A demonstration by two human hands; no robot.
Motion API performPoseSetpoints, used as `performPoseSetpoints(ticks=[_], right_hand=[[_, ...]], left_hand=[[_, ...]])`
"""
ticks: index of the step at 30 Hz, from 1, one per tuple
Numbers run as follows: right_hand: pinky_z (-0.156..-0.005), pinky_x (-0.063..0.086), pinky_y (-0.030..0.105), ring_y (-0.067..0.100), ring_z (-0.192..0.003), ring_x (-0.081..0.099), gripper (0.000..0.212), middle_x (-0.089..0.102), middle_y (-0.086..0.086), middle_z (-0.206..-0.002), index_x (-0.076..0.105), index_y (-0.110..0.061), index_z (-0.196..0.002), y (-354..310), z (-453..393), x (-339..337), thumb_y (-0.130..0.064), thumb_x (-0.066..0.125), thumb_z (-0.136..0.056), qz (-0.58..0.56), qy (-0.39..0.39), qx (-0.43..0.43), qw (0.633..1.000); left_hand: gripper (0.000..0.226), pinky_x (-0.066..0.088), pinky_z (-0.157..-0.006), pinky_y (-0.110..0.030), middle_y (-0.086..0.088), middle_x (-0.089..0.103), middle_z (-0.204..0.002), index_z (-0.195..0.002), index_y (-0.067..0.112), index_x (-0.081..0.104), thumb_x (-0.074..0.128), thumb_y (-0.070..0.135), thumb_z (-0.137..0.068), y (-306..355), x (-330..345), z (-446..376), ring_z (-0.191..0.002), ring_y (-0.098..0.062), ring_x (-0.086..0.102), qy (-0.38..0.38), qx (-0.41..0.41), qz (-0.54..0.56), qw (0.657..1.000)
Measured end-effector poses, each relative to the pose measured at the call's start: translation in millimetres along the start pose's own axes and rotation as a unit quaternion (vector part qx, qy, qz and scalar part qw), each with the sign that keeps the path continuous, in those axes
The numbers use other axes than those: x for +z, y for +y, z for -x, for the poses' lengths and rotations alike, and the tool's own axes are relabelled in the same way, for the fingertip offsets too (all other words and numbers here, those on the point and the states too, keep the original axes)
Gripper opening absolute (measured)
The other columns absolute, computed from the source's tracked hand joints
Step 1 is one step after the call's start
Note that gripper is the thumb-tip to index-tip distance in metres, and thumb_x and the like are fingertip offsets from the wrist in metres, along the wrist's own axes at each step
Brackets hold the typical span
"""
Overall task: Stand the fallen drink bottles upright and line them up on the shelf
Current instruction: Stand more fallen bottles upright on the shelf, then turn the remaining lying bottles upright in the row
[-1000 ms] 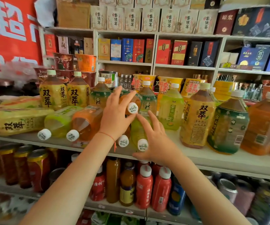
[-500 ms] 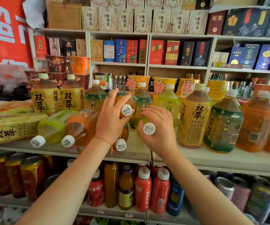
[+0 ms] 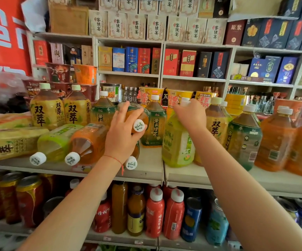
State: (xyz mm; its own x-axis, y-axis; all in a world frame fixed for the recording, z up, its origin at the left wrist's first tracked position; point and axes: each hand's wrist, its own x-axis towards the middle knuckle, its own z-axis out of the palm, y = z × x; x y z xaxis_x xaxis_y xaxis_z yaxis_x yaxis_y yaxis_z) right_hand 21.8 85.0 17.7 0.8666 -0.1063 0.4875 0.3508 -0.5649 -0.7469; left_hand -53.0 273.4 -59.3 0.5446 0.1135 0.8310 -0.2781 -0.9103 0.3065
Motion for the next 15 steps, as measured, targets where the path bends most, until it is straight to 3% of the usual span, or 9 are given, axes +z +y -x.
performPoseSetpoints(ticks=[2, 3, 5, 6, 8, 10, 12, 15], right_hand=[[-0.067, 0.050, 0.036, 0.026, -0.089, 0.062, 0.036, 0.058, 0.001, -0.093, 0.048, -0.006, -0.119, 0, 11, 6, -0.026, 0.062, -0.092, 0.030, 0.054, -0.042, 0.997], [-0.083, 0.052, 0.042, 0.031, -0.103, 0.061, 0.038, 0.060, 0.007, -0.105, 0.047, -0.004, -0.123, 0, 18, 9, -0.020, 0.062, -0.092, 0.083, 0.108, -0.103, 0.985], [-0.107, 0.041, 0.046, 0.037, -0.125, 0.051, 0.044, 0.056, 0.018, -0.128, 0.049, 0.002, -0.131, 0, 37, 18, -0.007, 0.058, -0.089, 0.152, 0.190, -0.264, 0.934], [-0.107, 0.042, 0.047, 0.036, -0.125, 0.051, 0.045, 0.056, 0.020, -0.130, 0.051, 0.002, -0.131, 0, 49, 25, -0.003, 0.059, -0.087, 0.136, 0.180, -0.340, 0.913], [-0.084, 0.056, 0.042, 0.032, -0.106, 0.061, 0.037, 0.061, 0.016, -0.118, 0.057, 0.000, -0.124, 4, 75, 44, -0.002, 0.062, -0.088, 0.082, 0.084, -0.434, 0.893], [-0.058, 0.054, 0.040, 0.031, -0.084, 0.064, 0.034, 0.062, 0.011, -0.110, 0.054, -0.004, -0.125, 16, 93, 58, -0.008, 0.060, -0.092, 0.052, -0.012, -0.410, 0.911], [-0.053, 0.049, 0.040, 0.032, -0.077, 0.063, 0.039, 0.062, 0.011, -0.112, 0.046, -0.007, -0.131, 32, 93, 67, -0.013, 0.055, -0.094, 0.095, -0.051, -0.339, 0.934], [-0.053, 0.037, 0.032, 0.028, -0.075, 0.060, 0.045, 0.060, 0.012, -0.117, 0.040, -0.010, -0.138, 46, 82, 68, -0.015, 0.054, -0.096, 0.137, -0.030, -0.298, 0.944]], left_hand=[[0.051, 0.045, -0.104, -0.056, -0.008, 0.030, -0.162, -0.144, 0.027, 0.053, 0.065, 0.036, -0.095, 0, 0, 0, -0.146, -0.038, 0.031, -0.003, -0.001, 0.001, 1.000], [0.051, 0.044, -0.105, -0.056, -0.008, 0.030, -0.162, -0.144, 0.027, 0.053, 0.065, 0.037, -0.096, 0, -1, 0, -0.146, -0.038, 0.031, -0.004, -0.002, 0.001, 1.000], [0.051, 0.044, -0.105, -0.055, -0.007, 0.029, -0.163, -0.144, 0.028, 0.052, 0.066, 0.036, -0.095, 0, 0, 1, -0.147, -0.038, 0.030, -0.006, -0.004, -0.001, 1.000], [0.052, 0.044, -0.105, -0.056, -0.007, 0.029, -0.163, -0.144, 0.029, 0.052, 0.067, 0.034, -0.095, 0, 0, 1, -0.147, -0.037, 0.030, -0.007, -0.006, -0.003, 1.000], [0.053, 0.043, -0.106, -0.057, -0.005, 0.028, -0.164, -0.144, 0.030, 0.052, 0.068, 0.031, -0.093, 0, -1, 1, -0.147, -0.037, 0.029, -0.007, -0.013, 0.000, 1.000], [0.053, 0.042, -0.107, -0.057, -0.006, 0.029, -0.163, -0.144, 0.030, 0.052, 0.067, 0.032, -0.094, 0, -2, 1, -0.147, -0.037, 0.029, -0.005, -0.016, 0.011, 1.000], [0.050, 0.042, -0.109, -0.055, -0.006, 0.031, -0.162, -0.143, 0.027, 0.054, 0.066, 0.034, -0.095, 0, -4, 3, -0.147, -0.035, 0.032, 0.009, -0.012, 0.029, 0.999], [0.047, 0.042, -0.111, -0.054, -0.007, 0.034, -0.160, -0.140, 0.024, 0.057, 0.067, 0.032, -0.095, 0, -9, 6, -0.145, -0.031, 0.036, 0.050, -0.023, 0.090, 0.994]])
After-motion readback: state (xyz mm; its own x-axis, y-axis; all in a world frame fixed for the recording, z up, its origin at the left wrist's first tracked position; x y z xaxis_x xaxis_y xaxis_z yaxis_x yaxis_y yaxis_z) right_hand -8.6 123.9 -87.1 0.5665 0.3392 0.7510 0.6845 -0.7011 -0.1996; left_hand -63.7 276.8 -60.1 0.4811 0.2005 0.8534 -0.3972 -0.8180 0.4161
